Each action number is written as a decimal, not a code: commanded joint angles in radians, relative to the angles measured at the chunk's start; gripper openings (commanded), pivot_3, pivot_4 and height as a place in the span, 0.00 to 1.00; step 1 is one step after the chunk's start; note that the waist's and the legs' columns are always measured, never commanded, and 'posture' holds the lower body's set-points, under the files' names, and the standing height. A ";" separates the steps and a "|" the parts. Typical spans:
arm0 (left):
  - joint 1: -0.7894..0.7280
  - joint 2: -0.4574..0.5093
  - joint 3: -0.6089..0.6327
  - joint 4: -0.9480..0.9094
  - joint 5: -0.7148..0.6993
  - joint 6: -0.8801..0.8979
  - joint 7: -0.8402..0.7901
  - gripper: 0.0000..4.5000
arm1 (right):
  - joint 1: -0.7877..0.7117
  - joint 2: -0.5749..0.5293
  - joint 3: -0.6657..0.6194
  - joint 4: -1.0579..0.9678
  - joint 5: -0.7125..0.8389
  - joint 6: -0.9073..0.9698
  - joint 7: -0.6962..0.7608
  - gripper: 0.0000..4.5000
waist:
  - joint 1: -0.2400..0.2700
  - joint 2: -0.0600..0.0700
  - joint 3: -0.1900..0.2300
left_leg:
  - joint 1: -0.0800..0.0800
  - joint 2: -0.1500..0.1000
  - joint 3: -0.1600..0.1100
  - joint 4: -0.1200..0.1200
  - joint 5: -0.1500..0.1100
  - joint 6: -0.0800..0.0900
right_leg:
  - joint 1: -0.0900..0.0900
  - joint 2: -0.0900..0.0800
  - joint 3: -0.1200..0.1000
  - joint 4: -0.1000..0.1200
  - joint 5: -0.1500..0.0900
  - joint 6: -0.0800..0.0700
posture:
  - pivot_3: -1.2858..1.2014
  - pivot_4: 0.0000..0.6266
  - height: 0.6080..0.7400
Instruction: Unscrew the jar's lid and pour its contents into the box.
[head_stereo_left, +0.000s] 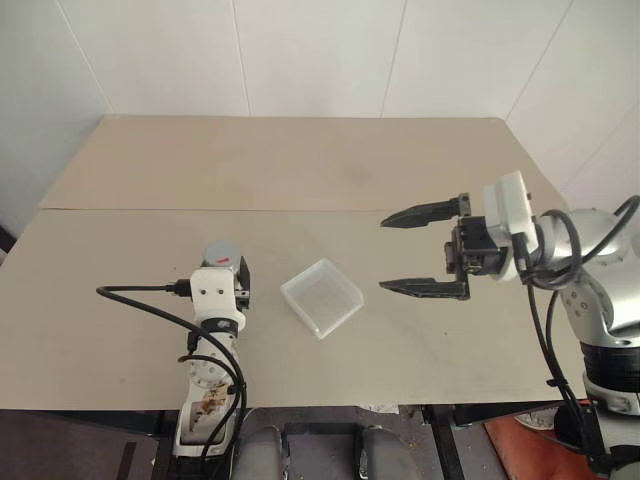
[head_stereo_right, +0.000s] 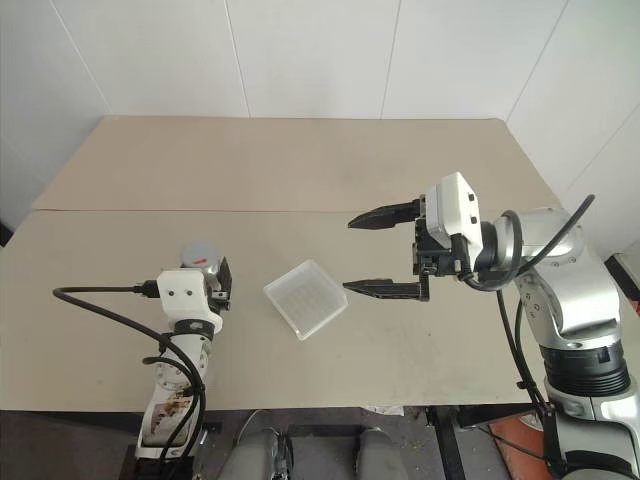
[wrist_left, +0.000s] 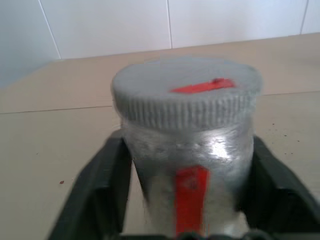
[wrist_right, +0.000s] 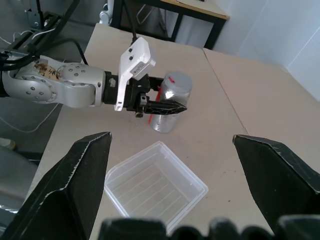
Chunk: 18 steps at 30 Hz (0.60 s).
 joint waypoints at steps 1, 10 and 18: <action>-0.027 0.010 -0.004 -0.003 -0.001 -0.036 -0.009 0.43 | 0.006 -0.005 -0.035 -0.045 0.021 -0.022 -0.019 1.00 | 0.000 0.000 0.000 | 0.000 0.000 0.000 0.000 0.000 0.000 | 0.000 0.000 0.000 0.000 0.000 0.000 | 0.52 0.24 1.00; -0.083 0.197 0.054 -0.064 -0.217 0.008 -0.312 0.43 | 0.006 0.050 -0.013 -0.076 0.018 -0.008 -0.126 1.00 | -0.005 0.000 0.000 | 0.000 0.001 -0.001 0.000 0.000 0.000 | 0.000 0.000 0.000 0.001 0.000 0.000 | 0.52 0.24 1.00; -0.319 0.625 0.213 0.041 -0.793 0.340 -0.959 0.43 | -0.163 0.238 0.126 -0.003 -0.033 0.104 -0.317 1.00 | -0.022 0.000 0.000 | -0.001 0.001 0.000 0.000 0.001 -0.002 | -0.004 0.001 0.000 0.004 0.000 0.000 | 0.52 0.24 1.00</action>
